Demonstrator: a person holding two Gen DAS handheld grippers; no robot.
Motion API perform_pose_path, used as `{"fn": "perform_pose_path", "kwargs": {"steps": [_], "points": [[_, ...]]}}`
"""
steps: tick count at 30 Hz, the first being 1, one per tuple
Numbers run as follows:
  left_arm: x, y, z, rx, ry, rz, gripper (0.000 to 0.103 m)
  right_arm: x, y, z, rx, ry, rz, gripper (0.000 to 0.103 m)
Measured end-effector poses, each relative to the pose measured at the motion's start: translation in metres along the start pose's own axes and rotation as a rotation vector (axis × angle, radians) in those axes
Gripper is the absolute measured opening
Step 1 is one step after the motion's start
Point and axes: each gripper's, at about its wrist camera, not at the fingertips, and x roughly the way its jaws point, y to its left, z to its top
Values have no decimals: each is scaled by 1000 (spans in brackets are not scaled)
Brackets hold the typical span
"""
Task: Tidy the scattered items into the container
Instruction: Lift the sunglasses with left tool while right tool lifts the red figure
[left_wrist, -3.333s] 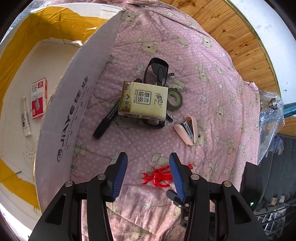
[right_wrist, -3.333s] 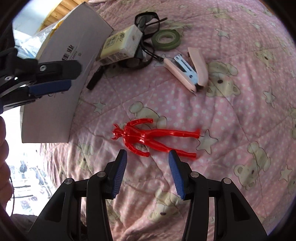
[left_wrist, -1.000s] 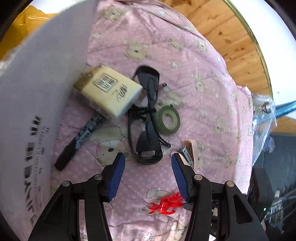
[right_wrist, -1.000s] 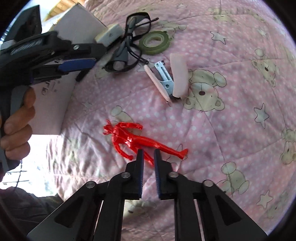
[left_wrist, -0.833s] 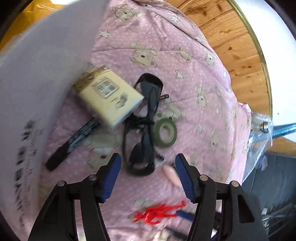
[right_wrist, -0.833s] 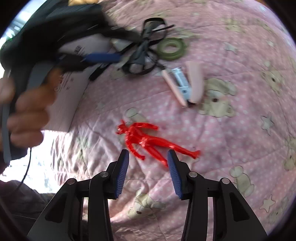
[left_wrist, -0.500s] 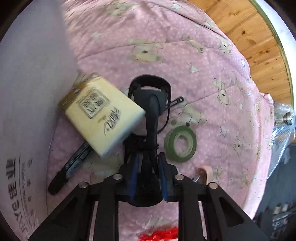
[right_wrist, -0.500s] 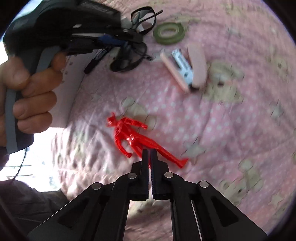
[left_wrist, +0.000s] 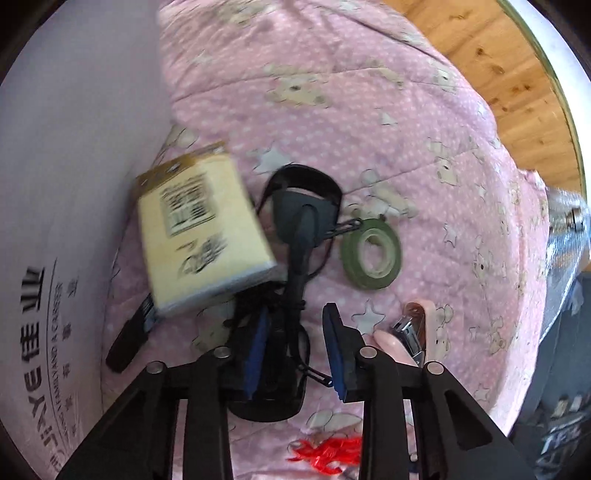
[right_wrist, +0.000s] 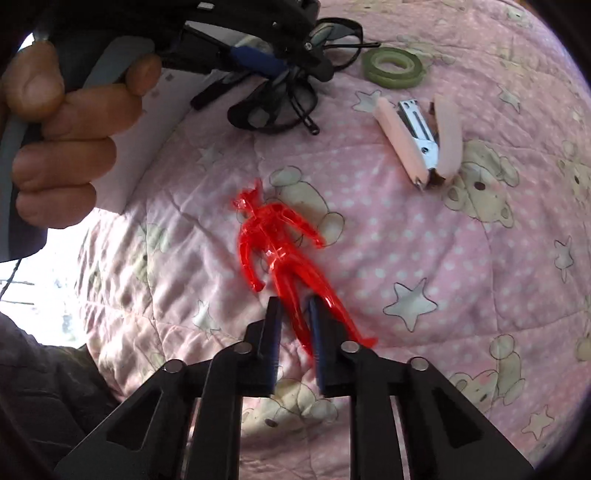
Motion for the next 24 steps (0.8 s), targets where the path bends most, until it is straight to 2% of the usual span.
{"fn": "perform_pose_path", "kwargs": {"steps": [2,11,24], "points": [[-4,4,-2,-7,0,-26,17,-5,-4,0,41,-7,-9,8],[-39,4,-6,-29,-35,-88,16,-35,-12,-3,190,-76,93,8],[-96,0,-29,-30,-108,-140,16,-57,11,-2,239,-161,130,8]]}}
